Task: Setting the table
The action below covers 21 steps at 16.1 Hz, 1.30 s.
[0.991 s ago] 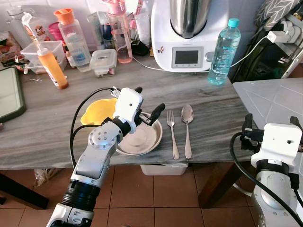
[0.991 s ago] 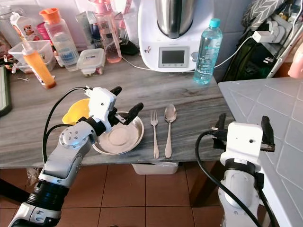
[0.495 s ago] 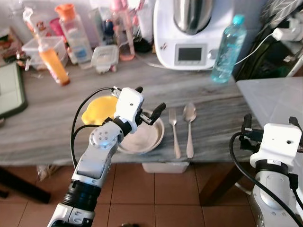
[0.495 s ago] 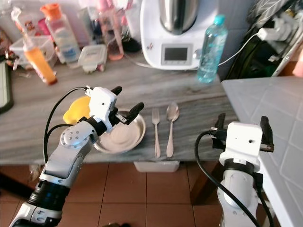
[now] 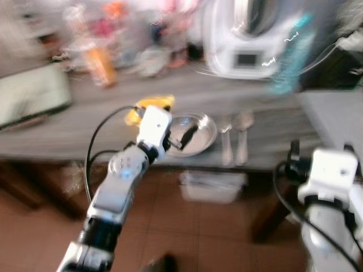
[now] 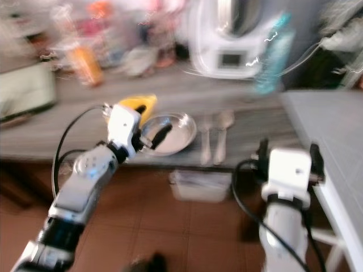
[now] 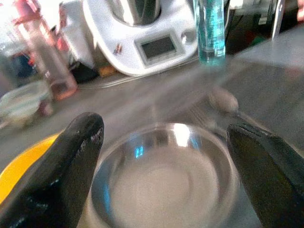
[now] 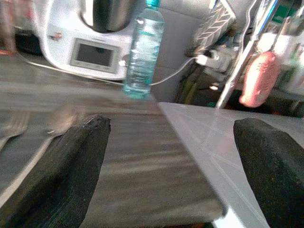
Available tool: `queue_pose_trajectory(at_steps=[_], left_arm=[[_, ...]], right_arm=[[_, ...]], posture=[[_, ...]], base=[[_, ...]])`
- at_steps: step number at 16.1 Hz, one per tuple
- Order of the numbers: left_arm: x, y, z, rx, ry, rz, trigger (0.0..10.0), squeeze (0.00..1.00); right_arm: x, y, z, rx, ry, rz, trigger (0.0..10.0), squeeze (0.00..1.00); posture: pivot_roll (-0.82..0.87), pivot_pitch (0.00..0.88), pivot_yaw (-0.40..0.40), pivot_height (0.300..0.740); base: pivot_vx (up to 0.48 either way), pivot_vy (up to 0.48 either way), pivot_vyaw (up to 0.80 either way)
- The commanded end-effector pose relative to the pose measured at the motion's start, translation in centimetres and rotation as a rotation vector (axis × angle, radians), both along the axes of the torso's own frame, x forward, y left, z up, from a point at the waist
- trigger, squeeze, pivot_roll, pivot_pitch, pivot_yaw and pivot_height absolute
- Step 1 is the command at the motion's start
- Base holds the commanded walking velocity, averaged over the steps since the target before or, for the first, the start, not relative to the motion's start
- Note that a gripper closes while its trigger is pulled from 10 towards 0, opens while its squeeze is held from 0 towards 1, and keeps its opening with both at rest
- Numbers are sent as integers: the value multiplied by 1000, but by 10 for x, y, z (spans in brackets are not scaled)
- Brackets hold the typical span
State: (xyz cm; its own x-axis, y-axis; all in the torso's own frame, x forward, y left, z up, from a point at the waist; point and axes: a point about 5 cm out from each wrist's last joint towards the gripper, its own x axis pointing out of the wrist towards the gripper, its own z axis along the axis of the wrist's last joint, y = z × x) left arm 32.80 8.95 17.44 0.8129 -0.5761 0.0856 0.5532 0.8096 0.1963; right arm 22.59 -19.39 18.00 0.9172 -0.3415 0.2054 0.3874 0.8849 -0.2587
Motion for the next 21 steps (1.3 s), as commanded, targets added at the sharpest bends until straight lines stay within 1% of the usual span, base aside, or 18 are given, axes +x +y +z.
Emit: queue_pose_trajectory(at_steps=[1, 18, 19, 21], left_arm=[[1, -2, 5, 7, -21, -7, 10000, 0], [1, -10, 2, 8, -26, -31, 10000, 0], [1, -11, 3, 2, -46, -43, 10000, 0], [0, -12, 3, -1, -48, -47, 10000, 0]], right_arm=[[-3, -2, 2, 5, -10, -10, 10000, 1000], [-3, -3, 4, -7, -16, -15, 10000, 1000], [-3, -3, 3, -7, -14, -16, 10000, 1000], [-2, -3, 3, -8, -12, -15, 10000, 1000]], posture=[[-55, 85, 89, 740], [-68, 89, 87, 740], [-68, 90, 86, 740], [-68, 94, 86, 740]], base=[[-296, 0, 0], [-301, 0, 0], [0, 0, 0], [0, 0, 0]])
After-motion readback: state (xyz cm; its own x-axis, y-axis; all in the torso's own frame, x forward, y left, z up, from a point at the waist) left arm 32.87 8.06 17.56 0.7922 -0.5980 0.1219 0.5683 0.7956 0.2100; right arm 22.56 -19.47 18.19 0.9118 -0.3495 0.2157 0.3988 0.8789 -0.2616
